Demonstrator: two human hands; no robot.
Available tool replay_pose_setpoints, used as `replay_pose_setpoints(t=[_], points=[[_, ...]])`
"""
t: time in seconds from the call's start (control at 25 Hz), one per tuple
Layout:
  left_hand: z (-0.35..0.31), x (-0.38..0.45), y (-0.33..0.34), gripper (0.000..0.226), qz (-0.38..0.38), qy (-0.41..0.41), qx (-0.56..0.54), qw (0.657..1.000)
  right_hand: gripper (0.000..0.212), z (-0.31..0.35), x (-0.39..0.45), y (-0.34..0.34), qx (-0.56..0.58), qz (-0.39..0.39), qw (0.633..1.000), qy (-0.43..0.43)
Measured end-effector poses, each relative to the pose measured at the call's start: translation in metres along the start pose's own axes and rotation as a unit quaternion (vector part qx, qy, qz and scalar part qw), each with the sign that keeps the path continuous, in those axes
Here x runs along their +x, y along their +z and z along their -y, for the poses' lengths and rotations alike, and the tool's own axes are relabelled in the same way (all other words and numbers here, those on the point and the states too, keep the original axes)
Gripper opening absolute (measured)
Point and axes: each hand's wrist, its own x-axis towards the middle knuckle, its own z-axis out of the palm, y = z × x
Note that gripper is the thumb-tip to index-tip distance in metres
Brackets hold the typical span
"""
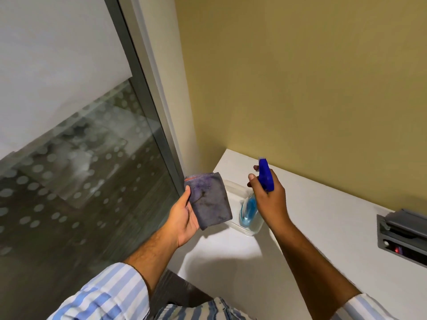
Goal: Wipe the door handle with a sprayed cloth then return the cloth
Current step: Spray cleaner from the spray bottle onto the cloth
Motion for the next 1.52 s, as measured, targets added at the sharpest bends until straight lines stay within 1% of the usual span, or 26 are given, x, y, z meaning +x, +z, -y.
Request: replay_pose_setpoints(t=[0.04, 0.08, 0.16, 0.24, 0.32, 0.44, 0.56, 0.76, 0.88, 0.96, 1.12, 1.24, 1.36, 1.52], points=[[-0.002, 0.001, 0.002, 0.054, -0.004, 0.010, 0.002, 1.000, 0.035, 0.015, -0.003, 0.002, 0.015, 0.004, 1.000, -0.017], [-0.004, 0.002, 0.004, 0.053, -0.008, 0.020, 0.003, 1.000, 0.038, 0.029, -0.005, 0.005, 0.026, 0.014, 0.999, -0.029], [-0.010, 0.004, 0.009, 0.050, -0.015, 0.037, -0.001, 0.999, 0.032, 0.048, -0.013, 0.011, 0.043, 0.046, 0.997, -0.037], [-0.015, 0.005, 0.011, 0.051, -0.008, 0.052, -0.002, 0.999, 0.030, 0.058, -0.020, 0.019, 0.044, 0.078, 0.996, -0.010], [-0.020, 0.006, 0.011, 0.057, 0.010, 0.063, 0.012, 0.998, 0.029, 0.060, -0.026, 0.030, 0.018, 0.118, 0.993, 0.022], [-0.026, 0.006, 0.008, 0.065, 0.030, 0.071, 0.020, 0.997, 0.021, 0.055, -0.035, 0.045, -0.025, 0.181, 0.981, 0.062], [-0.027, 0.006, 0.008, 0.061, 0.034, 0.074, 0.007, 0.997, 0.019, 0.048, -0.040, 0.055, -0.065, 0.206, 0.974, 0.074], [-0.025, 0.007, 0.007, 0.058, 0.034, 0.073, -0.022, 0.996, 0.023, 0.051, -0.041, 0.066, -0.100, 0.199, 0.972, 0.070], [-0.024, 0.007, 0.006, 0.056, 0.025, 0.076, -0.019, 0.997, 0.026, 0.051, -0.044, 0.070, -0.110, 0.193, 0.973, 0.068], [-0.023, 0.008, 0.005, 0.056, 0.027, 0.073, -0.020, 0.997, 0.027, 0.050, -0.045, 0.070, -0.107, 0.180, 0.975, 0.075], [-0.023, 0.007, 0.006, 0.059, 0.033, 0.064, -0.024, 0.997, 0.022, 0.045, -0.048, 0.065, -0.090, 0.156, 0.981, 0.066], [-0.024, 0.008, 0.007, 0.059, 0.028, 0.062, -0.030, 0.997, 0.032, 0.037, -0.053, 0.059, -0.108, 0.150, 0.981, 0.060], [-0.024, 0.008, 0.007, 0.060, 0.013, 0.063, -0.023, 0.998, 0.037, 0.032, -0.052, 0.055, -0.110, 0.139, 0.981, 0.073], [-0.020, 0.006, 0.010, 0.059, 0.020, 0.060, -0.023, 0.998, 0.032, 0.028, -0.052, 0.053, -0.101, 0.130, 0.983, 0.081]])
